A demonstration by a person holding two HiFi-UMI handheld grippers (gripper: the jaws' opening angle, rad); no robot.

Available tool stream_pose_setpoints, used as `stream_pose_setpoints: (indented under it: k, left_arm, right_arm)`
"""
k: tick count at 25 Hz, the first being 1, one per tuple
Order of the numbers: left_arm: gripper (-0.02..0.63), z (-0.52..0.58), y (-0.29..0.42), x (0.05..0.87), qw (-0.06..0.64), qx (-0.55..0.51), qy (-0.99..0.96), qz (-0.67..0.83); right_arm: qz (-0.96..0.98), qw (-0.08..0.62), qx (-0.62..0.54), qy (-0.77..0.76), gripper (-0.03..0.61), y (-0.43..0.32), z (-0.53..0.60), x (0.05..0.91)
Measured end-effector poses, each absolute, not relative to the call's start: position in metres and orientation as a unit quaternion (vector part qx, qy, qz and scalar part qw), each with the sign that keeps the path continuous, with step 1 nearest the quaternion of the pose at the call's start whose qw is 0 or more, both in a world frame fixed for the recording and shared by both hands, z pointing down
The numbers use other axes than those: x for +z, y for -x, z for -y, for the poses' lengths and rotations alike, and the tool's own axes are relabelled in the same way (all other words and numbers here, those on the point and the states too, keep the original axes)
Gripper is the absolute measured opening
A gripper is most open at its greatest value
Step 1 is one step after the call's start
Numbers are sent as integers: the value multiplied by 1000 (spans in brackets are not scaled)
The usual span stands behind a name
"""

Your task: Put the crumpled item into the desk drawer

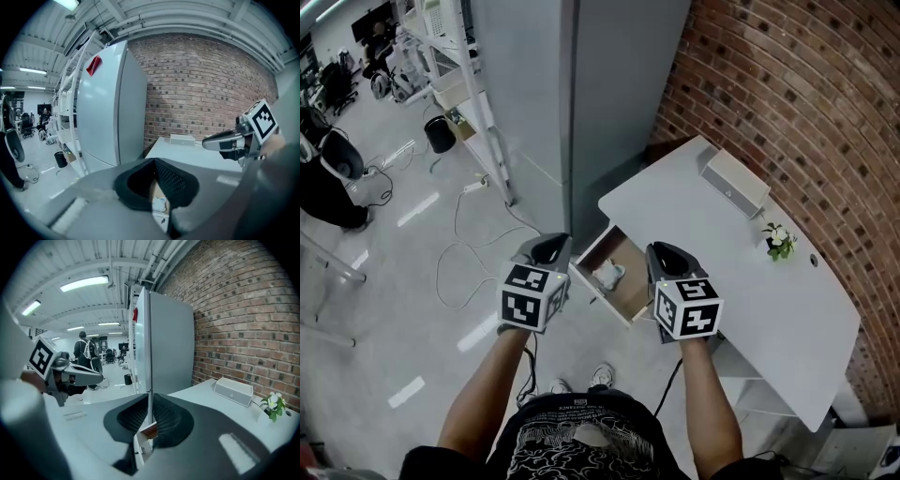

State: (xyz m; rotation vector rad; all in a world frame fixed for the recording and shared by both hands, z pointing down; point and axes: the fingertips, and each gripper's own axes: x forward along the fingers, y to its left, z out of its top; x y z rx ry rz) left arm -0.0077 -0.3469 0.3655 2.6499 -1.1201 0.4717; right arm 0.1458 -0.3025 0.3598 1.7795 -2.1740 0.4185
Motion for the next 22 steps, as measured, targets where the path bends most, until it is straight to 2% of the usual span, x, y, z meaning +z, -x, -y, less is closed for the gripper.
stream_pose_setpoints:
  k: [3, 22]
  left_arm:
    - [2, 349, 9, 362, 108, 160, -903, 384]
    - [2, 348, 7, 362, 104, 162, -902, 387]
  right_arm:
    - [755, 131, 137, -628, 0, -149, 300, 350]
    - [754, 118, 125, -634, 0, -159, 296, 341]
